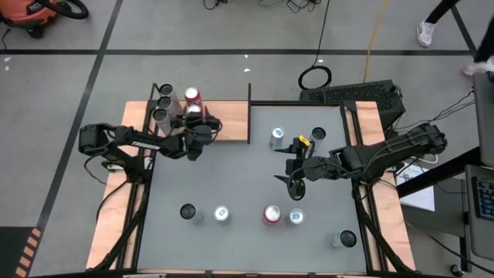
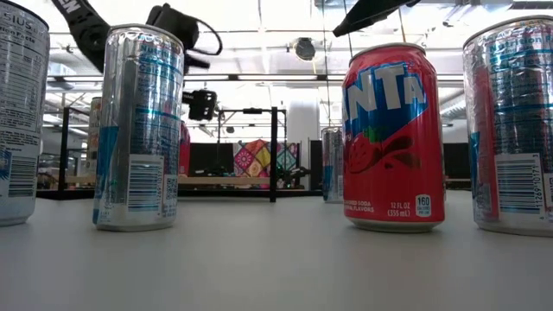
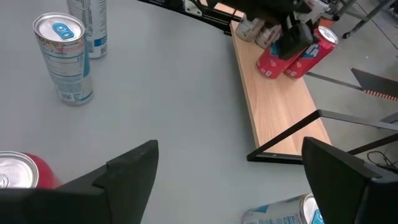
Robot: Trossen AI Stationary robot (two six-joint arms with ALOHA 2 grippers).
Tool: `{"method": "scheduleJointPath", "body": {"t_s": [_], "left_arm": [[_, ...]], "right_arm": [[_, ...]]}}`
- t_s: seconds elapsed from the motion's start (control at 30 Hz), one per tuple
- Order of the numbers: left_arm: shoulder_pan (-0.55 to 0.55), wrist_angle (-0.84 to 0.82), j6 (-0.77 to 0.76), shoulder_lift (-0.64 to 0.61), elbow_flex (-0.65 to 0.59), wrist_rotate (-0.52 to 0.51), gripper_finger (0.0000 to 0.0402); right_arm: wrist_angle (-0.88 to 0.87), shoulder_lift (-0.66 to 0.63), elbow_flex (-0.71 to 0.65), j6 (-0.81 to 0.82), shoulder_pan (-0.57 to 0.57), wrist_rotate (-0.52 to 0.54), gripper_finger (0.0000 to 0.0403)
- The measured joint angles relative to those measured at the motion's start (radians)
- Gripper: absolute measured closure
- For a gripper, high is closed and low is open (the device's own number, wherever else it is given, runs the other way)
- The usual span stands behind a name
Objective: Place canned beverage on shelf
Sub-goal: Put the top red soda can on the shelf aligned with the other red soda can
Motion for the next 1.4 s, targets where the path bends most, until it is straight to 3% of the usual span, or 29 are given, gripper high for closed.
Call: {"method": "scheduleJointPath", "body": {"t_s": [0.13,0.23,0.43,0.53,0.63,0.8,0.97,1.07,1.4], "left_arm": [[-0.026,0.001,0.186,0.000,0.070,-0.107,0.0052],[-0.079,-0.003,0.290,-0.017,0.125,-0.126,0.0052],[-0.234,0.001,0.303,-0.045,0.211,-0.116,0.0058],[-0.276,-0.045,0.189,-0.036,0.203,-0.036,0.0076],[-0.303,-0.187,-0.032,-0.030,0.196,0.055,0.0100],[-0.338,-0.532,-0.423,0.002,0.194,0.028,0.0146],[-0.316,-0.734,-0.687,0.044,0.195,0.032,0.0187],[-0.286,-0.783,-0.770,0.076,0.195,0.055,0.0206],[-0.177,-0.774,-0.830,0.220,0.195,0.122,0.0252]], "right_arm": [[-0.002,0.000,0.000,0.005,0.000,0.000,0.0074],[-0.011,0.000,0.000,0.008,0.000,0.000,0.0074],[-0.019,0.000,0.000,0.008,0.000,0.000,0.0074],[-0.019,0.000,0.000,0.007,0.000,0.000,0.0074],[-0.023,0.000,0.000,0.013,0.000,-0.001,0.0074],[-0.029,0.000,0.000,0.039,0.000,-0.052,0.0074],[-0.023,0.000,0.000,0.055,0.000,-0.080,0.0074],[-0.013,0.000,0.000,0.061,0.000,-0.079,0.0074],[0.022,0.000,0.000,0.062,0.000,-0.076,0.0074]]}}
